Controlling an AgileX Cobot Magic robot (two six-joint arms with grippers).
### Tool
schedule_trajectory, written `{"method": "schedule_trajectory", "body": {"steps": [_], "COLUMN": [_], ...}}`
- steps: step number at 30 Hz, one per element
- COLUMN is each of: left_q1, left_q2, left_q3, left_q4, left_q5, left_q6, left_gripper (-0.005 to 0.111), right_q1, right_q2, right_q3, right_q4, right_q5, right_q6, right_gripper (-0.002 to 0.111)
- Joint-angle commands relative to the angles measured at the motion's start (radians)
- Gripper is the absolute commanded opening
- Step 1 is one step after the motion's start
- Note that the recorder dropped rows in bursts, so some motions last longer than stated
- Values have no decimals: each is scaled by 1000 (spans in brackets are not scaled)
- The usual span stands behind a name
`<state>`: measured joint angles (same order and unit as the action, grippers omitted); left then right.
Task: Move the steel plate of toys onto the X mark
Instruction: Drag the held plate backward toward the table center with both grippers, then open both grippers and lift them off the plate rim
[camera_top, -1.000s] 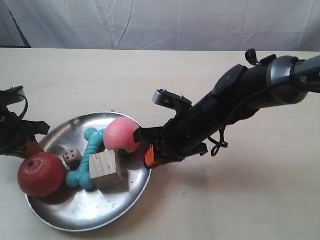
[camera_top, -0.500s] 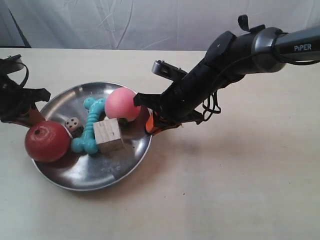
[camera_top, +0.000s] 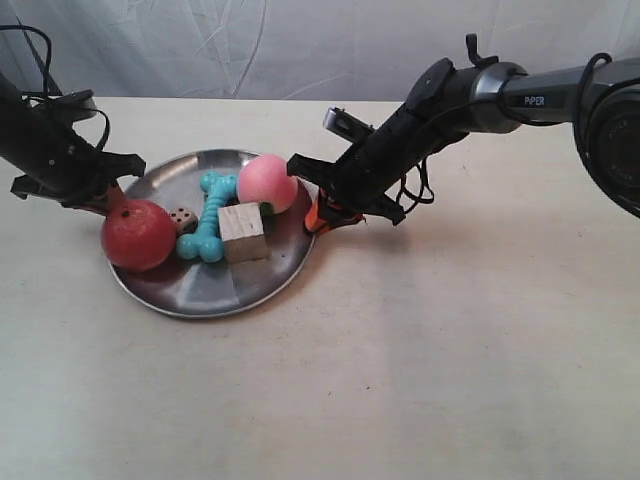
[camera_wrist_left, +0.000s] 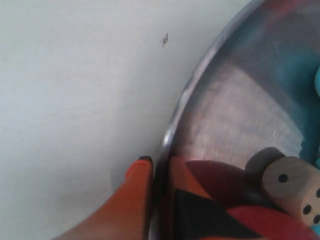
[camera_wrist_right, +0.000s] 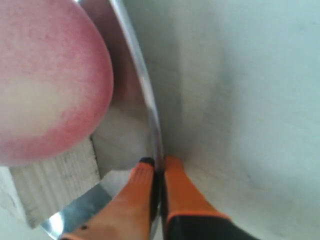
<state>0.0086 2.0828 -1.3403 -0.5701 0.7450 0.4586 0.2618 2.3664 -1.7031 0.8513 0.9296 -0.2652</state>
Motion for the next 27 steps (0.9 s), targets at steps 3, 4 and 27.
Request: {"method": "schedule_trajectory", "body": {"steps": [3,4,27], "left_q1": [-51,-51,-13], "left_q2": [17,17,-32], "left_q3": [-6,-6,-6], "left_q4": [-121,-107,234], "left_q5": [57,45,-34], "left_q6": [23,23,-149], "left_gripper": [0,2,34], "right_q1": [37,37,6], "right_q2": [12,12,-50], "right_q3": [-21,-21,-21], "right_q4": [4,-15,-174], "right_q5": [20,10,6], "right_q6": [43,43,84], "right_gripper": [-1,1,39]}}
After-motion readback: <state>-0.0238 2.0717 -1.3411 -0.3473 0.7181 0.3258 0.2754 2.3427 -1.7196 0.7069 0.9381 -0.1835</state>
